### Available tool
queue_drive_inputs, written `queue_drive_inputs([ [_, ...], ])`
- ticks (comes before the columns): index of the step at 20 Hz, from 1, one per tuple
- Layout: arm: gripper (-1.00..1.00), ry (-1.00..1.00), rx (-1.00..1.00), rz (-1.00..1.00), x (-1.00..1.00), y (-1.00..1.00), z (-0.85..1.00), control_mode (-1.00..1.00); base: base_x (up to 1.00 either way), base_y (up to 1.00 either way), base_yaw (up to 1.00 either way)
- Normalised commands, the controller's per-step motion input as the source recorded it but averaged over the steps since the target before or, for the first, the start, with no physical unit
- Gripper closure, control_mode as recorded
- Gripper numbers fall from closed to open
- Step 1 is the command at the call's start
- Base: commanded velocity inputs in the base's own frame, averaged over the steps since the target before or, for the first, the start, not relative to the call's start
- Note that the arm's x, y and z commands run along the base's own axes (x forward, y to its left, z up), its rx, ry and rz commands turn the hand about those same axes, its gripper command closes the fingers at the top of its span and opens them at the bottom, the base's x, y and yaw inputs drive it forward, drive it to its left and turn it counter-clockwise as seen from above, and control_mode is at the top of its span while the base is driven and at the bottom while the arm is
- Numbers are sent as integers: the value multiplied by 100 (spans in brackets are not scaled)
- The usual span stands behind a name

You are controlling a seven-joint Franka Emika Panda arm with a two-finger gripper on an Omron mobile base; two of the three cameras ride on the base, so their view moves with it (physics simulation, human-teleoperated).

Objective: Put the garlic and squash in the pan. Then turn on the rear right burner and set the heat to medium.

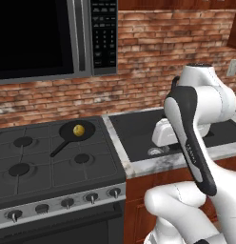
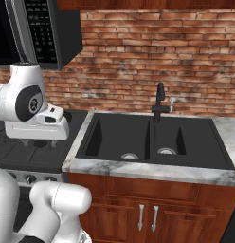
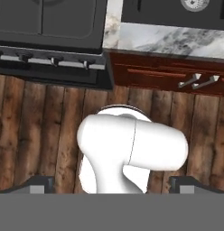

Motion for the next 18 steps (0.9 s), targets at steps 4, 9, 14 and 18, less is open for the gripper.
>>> queue_drive_inputs([
  [4, -100, 0, 0, -1, -1, 0, 0, -100, 0, 0, 0],
  [9, -100, 0, 0, 0, 0, 0, 0, -100, 0, 0, 0],
  [14, -100, 0, 0, 0, 0, 0, 0, 100, -20, -18, -5],
  [18, -100, 0, 0, 0, 0, 0, 0, 100, -30, -96, -13],
])
